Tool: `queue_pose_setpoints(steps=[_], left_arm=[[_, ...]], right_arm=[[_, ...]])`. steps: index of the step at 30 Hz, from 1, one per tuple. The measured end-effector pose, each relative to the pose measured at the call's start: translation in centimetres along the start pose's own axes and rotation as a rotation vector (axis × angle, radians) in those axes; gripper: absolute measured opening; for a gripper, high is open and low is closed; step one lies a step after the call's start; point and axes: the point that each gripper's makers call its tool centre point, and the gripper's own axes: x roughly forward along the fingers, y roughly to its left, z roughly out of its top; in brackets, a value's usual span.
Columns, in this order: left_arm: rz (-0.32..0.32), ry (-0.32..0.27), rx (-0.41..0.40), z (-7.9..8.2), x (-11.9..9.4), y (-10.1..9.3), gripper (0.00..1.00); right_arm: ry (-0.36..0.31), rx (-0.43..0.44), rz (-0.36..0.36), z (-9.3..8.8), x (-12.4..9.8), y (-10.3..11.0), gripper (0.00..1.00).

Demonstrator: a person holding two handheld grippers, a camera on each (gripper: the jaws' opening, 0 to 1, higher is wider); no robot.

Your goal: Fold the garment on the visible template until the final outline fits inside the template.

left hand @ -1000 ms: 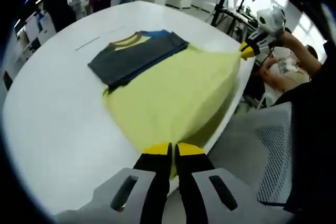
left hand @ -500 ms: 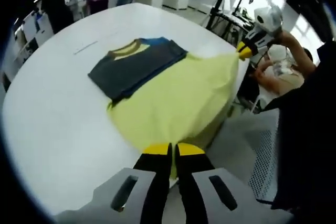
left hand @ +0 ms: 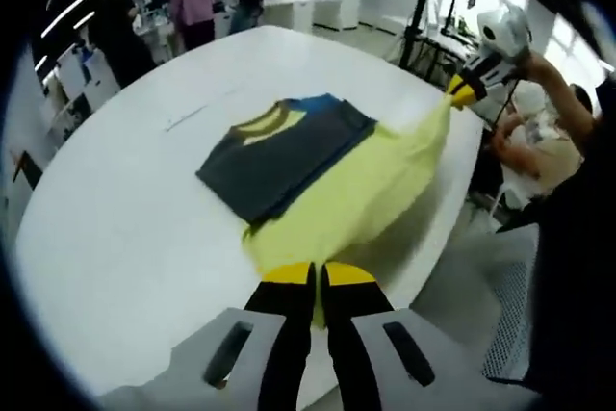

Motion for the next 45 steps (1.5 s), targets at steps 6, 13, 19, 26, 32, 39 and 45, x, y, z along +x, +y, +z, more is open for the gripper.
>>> queue_pose_setpoints(steps=[6, 13, 19, 26, 32, 39, 45], left_arm=[[0.094, -0.059, 0.063, 2.3, 0.5, 2.1, 0.00], [0.161, -0.152, 0.035, 5.2, 1.2, 4.7, 0.00], [0.208, -0.220, 0.014, 7.3, 1.5, 6.5, 0.00], [0.286, -0.272, 0.058, 9.5, 2.1, 8.5, 0.00], [0.342, -0.307, 0.066, 11.3, 2.8, 10.7, 0.00], [0.358, -0.335, 0.052, 12.8, 4.6, 13.0, 0.00], [0.367, -0.325, 0.039, 12.8, 7.3, 14.9, 0.00]], right_arm=[[-0.045, 0.009, -0.047, 1.8, 0.5, -2.1, 0.00], [-0.085, -0.025, -0.136, 4.3, 1.5, -5.3, 0.00], [-0.105, -0.052, -0.205, 6.2, 2.3, -7.4, 0.00], [-0.134, -0.123, -0.296, 8.6, 3.0, -9.9, 0.00], [-0.157, -0.175, -0.351, 10.6, 3.8, -11.7, 0.00], [-0.168, -0.154, -0.405, 11.3, 5.4, -14.0, 0.00], [-0.164, -0.144, -0.433, 11.2, 8.3, -16.0, 0.00]])
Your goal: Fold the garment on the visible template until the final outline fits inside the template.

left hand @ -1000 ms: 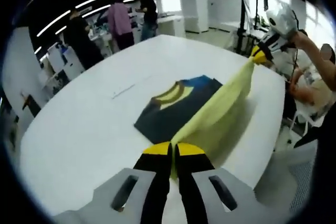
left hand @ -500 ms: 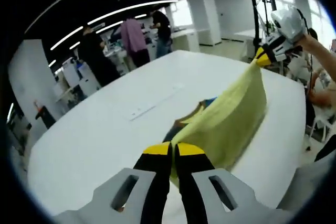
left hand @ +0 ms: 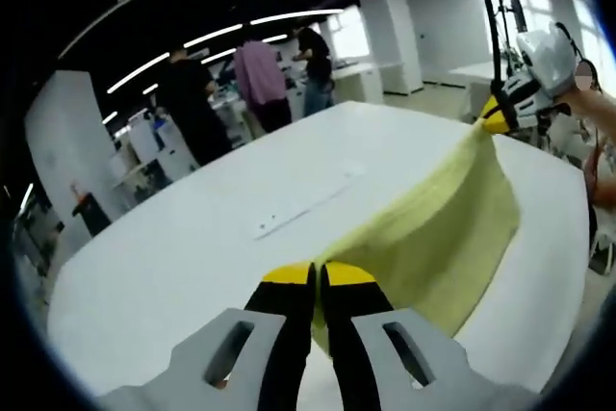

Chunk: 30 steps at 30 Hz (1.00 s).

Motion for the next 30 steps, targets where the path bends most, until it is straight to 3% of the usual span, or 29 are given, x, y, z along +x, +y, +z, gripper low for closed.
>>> queue_pose_setpoints(steps=[5, 9, 15, 19, 21, 23, 30], left_arm=[[0.004, 0.033, -0.023, -1.4, 2.4, 0.6, 0.00], [-0.016, 0.093, -0.052, -3.4, 4.3, 0.4, 0.00], [-0.036, 0.134, -0.055, -5.7, 7.1, 0.5, 0.00], [-0.052, 0.161, -0.015, -6.9, 8.8, 0.5, 0.00], [-0.052, 0.178, -0.028, -7.6, 9.7, 0.7, 0.00], [-0.066, 0.187, -0.090, -8.2, 10.4, 0.6, 0.00], [-0.082, 0.222, -0.092, -9.9, 12.0, 0.5, 0.00]], right_arm=[[0.013, 0.011, -0.003, -0.6, 2.3, 0.0, 0.00], [0.044, 0.044, 0.017, -1.8, 4.6, 0.3, 0.00], [0.112, 0.062, 0.060, -3.9, 7.7, 1.3, 0.00], [0.127, 0.067, 0.082, -4.6, 9.2, 1.5, 0.00], [0.136, 0.074, 0.098, -5.1, 10.0, 1.7, 0.00], [0.147, 0.084, 0.109, -5.6, 10.8, 1.9, 0.00], [0.171, 0.102, 0.152, -7.0, 12.5, 2.5, 0.01]])
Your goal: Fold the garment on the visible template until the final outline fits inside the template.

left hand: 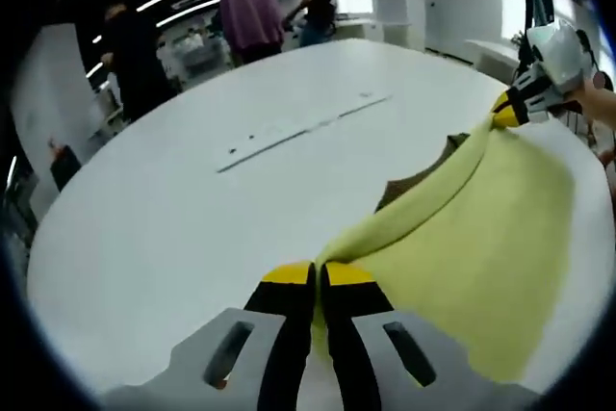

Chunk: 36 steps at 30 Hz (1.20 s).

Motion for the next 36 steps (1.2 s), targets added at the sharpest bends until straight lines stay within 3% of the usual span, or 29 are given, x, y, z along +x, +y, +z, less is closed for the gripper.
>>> queue_pose_setpoints(steps=[6, 10, 17, 21, 25, 28, 31, 32, 33, 35, 36], left_arm=[[-0.012, 0.013, -0.007, -0.9, 0.6, 0.0, 0.01], [-0.027, 0.006, -0.023, -0.7, 0.6, 0.1, 0.02], [-0.055, -0.002, 0.040, -0.8, -0.4, 0.2, 0.14], [-0.105, -0.032, 0.080, -0.6, -1.2, -0.1, 0.21], [-0.141, -0.022, 0.193, -1.0, -1.7, -0.5, 0.27], [-0.105, 0.027, 0.280, -2.1, -1.4, 0.3, 0.23], [-0.058, -0.006, 0.259, -1.5, -1.1, 1.0, 0.12], [-0.053, -0.006, 0.279, -1.4, -1.0, 1.1, 0.06], [-0.032, -0.008, 0.281, -1.2, -0.9, 1.4, 0.04], [-0.002, -0.026, 0.250, -0.7, -0.8, 1.9, 0.04], [0.001, -0.043, 0.198, -0.4, -0.7, 2.0, 0.03]], right_arm=[[-0.004, 0.033, 0.027, -0.4, 0.5, 0.0, 0.03], [-0.007, 0.048, 0.038, -0.4, 0.5, -0.2, 0.07], [-0.019, 0.064, 0.061, -0.6, -0.7, -0.8, 0.22], [-0.023, -0.027, 0.071, -0.6, -1.1, -0.7, 0.29], [-0.012, -0.165, 0.061, -0.9, -1.2, -0.8, 0.30], [-0.023, -0.187, 0.058, -0.8, -0.9, -0.7, 0.22], [-0.021, -0.193, 0.054, -0.8, -0.4, -0.9, 0.17], [-0.028, -0.166, 0.048, -0.7, -0.3, -1.0, 0.14], [-0.057, -0.078, 0.059, -0.3, -0.1, -0.9, 0.10], [-0.083, 0.023, 0.055, 0.1, 0.1, -1.3, 0.06], [-0.088, 0.052, 0.041, 0.2, 0.2, -1.8, 0.06]])
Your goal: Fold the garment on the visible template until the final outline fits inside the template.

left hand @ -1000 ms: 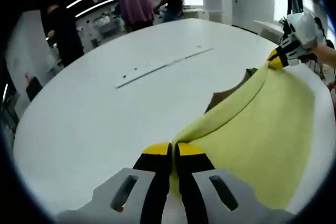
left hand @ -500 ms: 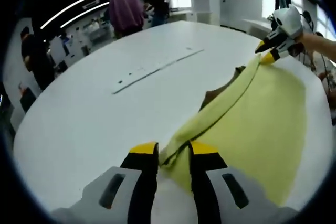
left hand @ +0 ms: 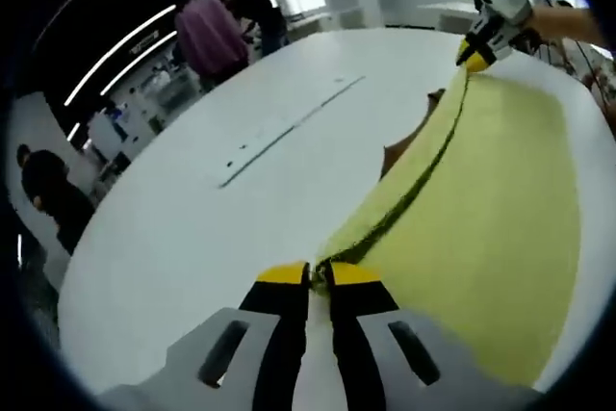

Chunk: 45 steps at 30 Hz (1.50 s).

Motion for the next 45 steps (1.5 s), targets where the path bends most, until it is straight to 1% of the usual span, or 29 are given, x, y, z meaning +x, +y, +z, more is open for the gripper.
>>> queue_pose_setpoints(steps=[1, 3, 4, 5, 6, 8, 11, 13, 14, 15, 18, 20, 23, 26, 27, 32, 34, 36, 40, 45], left_arm=[[0.014, -0.016, -0.086, 0.2, 0.1, 0.3, 0.03], [0.040, -0.026, -0.167, 0.3, 0.2, 0.8, 0.04], [0.050, -0.025, -0.205, 0.2, 0.3, 1.0, 0.04], [0.061, -0.016, -0.254, -0.1, 0.5, 1.1, 0.04], [0.064, -0.014, -0.263, -0.2, 0.6, 1.2, 0.04], [0.070, -0.005, -0.277, -0.6, 0.9, 1.3, 0.04], [0.078, -0.002, -0.303, -0.9, 0.8, 1.3, 0.06], [0.081, 0.000, -0.348, -1.1, 0.4, 1.4, 0.08], [0.078, -0.005, -0.368, -1.2, 0.3, 1.4, 0.10], [0.075, -0.013, -0.412, -1.2, 0.1, 1.4, 0.12], [0.037, -0.043, -0.503, -1.2, -0.7, 1.1, 0.21], [0.012, -0.067, -0.531, -0.9, -1.3, 0.8, 0.26], [-0.027, -0.092, -0.531, -0.7, -2.4, 0.1, 0.33], [-0.085, -0.136, -0.571, -0.1, -3.7, -0.8, 0.41], [-0.092, -0.142, -0.570, -0.1, -4.1, -1.0, 0.43], [-0.147, -0.149, -0.500, -0.2, -6.2, -2.9, 0.51], [-0.170, -0.147, -0.482, -0.6, -6.9, -3.8, 0.53], [-0.194, -0.133, -0.463, -1.2, -7.6, -4.7, 0.54], [-0.223, -0.119, -0.449, -2.3, -8.6, -6.1, 0.54], [-0.249, -0.128, -0.434, -3.2, -10.1, -7.6, 0.53]], right_arm=[[-0.004, 0.027, -0.014, 0.1, 0.1, -0.4, 0.06], [-0.020, 0.103, -0.026, 0.2, 0.3, -0.7, 0.07], [-0.016, 0.171, -0.041, 0.0, 0.5, -1.0, 0.07], [-0.011, 0.201, -0.046, -0.2, 0.5, -1.0, 0.07], [-0.011, 0.239, -0.052, -0.4, 0.7, -1.2, 0.07], [0.007, 0.264, -0.064, -0.9, 0.9, -1.4, 0.06], [-0.004, 0.322, -0.057, -0.8, 0.8, -1.4, 0.10], [-0.008, 0.342, -0.043, -0.6, 0.4, -1.3, 0.12], [-0.014, 0.352, -0.038, -0.4, 0.2, -1.2, 0.15], [-0.018, 0.363, -0.032, -0.2, 0.0, -1.1, 0.17], [-0.027, 0.405, 0.013, 0.3, -0.8, -0.3, 0.26], [-0.023, 0.404, 0.033, 0.4, -1.3, 0.1, 0.31], [-0.015, 0.393, 0.066, 0.4, -2.3, 1.0, 0.37], [-0.015, 0.386, 0.113, 0.6, -3.7, 2.2, 0.42], [-0.017, 0.380, 0.128, 0.6, -4.1, 2.6, 0.42], [-0.018, 0.375, 0.182, 0.2, -6.3, 4.3, 0.44], [-0.015, 0.358, 0.188, -0.2, -7.0, 4.9, 0.44], [-0.002, 0.338, 0.199, -0.9, -7.8, 5.5, 0.44], [0.001, 0.317, 0.228, -2.0, -9.4, 6.8, 0.43], [0.017, 0.293, 0.239, -3.7, -10.7, 7.8, 0.43]])
